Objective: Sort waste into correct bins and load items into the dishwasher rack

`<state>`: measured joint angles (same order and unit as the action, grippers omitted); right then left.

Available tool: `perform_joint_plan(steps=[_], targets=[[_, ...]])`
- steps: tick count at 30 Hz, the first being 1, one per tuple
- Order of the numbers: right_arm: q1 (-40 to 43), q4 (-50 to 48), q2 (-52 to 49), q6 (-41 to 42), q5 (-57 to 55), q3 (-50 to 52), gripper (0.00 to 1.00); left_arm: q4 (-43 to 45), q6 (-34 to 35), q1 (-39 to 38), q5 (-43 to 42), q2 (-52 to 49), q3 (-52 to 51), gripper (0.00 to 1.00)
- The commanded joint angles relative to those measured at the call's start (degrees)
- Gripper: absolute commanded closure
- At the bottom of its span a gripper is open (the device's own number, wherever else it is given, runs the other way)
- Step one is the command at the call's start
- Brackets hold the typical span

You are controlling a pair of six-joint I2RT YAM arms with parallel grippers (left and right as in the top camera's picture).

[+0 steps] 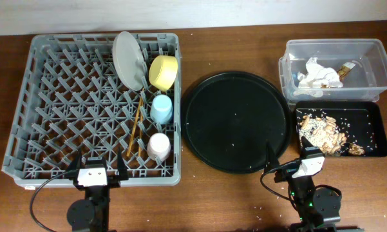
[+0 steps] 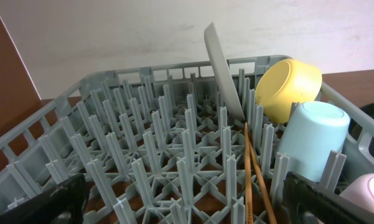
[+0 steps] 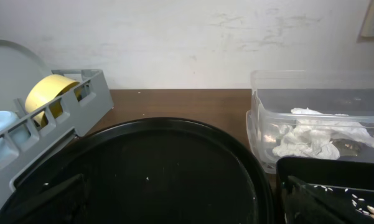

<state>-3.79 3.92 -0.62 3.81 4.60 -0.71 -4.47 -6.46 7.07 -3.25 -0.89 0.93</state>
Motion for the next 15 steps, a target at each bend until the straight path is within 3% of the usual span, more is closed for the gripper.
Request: perform_joint_plan(steps=[1,15], targets=[[-0.33,0.17,0.42,-0.42,0.13,0.39,0.02,0.11,-0.94,-0.26,-0.44,0.59,-0.44,0.00],[-0.33,0.17,0.42,-0.42,0.13,0.39,0.01,0.11,-0.94,-0.26,-0.44,0.59,-0.44,0.00]])
